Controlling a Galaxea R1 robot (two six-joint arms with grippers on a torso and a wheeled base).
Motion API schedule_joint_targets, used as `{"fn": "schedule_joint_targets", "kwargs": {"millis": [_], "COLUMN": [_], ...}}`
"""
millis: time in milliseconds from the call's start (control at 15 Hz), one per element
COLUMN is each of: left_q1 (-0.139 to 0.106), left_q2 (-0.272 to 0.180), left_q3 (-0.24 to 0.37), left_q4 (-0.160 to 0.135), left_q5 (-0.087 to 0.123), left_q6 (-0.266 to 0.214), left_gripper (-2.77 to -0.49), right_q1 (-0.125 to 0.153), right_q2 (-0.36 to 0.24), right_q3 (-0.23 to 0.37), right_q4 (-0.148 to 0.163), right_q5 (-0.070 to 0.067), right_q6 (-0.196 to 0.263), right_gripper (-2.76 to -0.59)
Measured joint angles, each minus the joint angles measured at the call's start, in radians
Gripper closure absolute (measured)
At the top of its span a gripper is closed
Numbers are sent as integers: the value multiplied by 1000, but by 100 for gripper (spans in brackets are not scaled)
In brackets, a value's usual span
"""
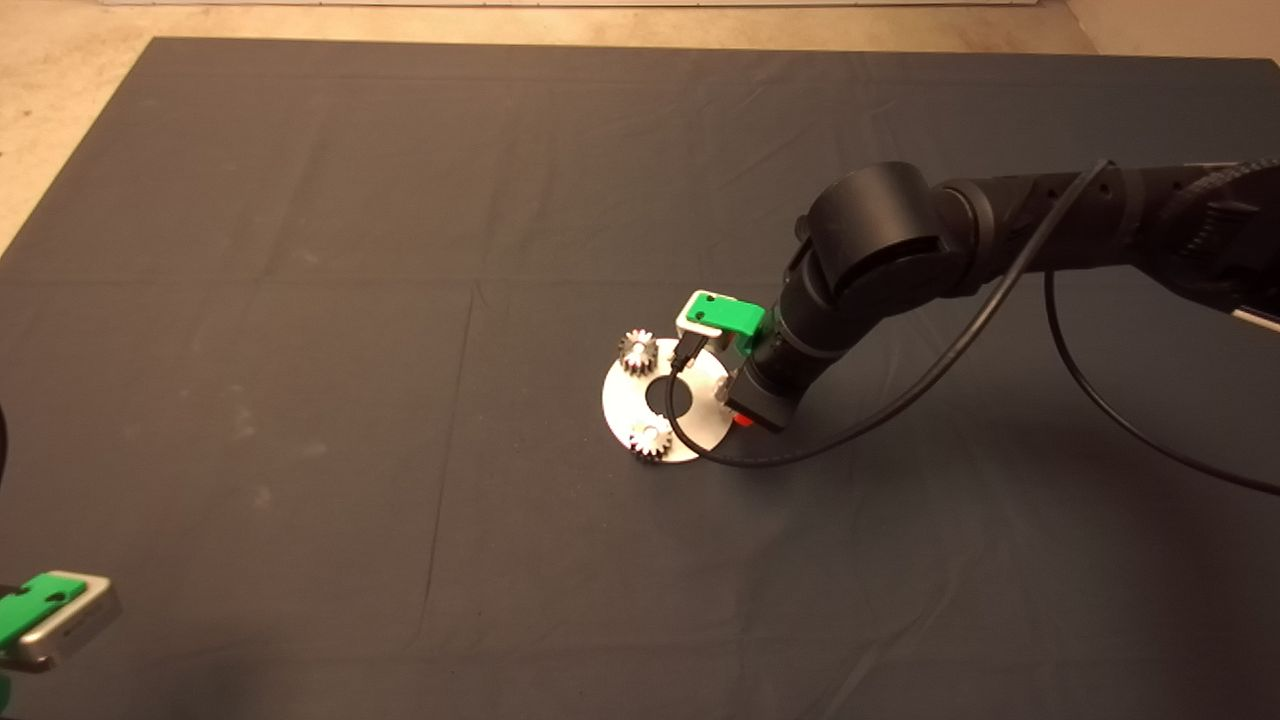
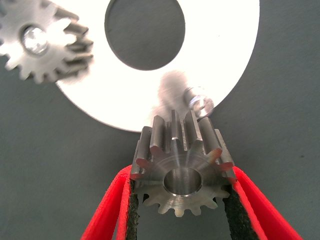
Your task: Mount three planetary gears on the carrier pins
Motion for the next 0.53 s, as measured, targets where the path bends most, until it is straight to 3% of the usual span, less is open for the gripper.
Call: {"fn": "schedule_joint_targets", "kwargs": {"millis": [200,533], "left_q1": [0,0], "left_q2": [0,0], "left_q3": [0,0], "left_q4": [0,0], "left_q5": [0,0], "left_q6": [0,0], "left_gripper": [-161,-161], "right_q1": [0,0], "right_q2": [10,49], "right_q3": [-58,-134], "right_q4": [0,0], "right_q5": [-6,-1], "right_q6": [-2,-8], "right_gripper": [-99,-100]}}
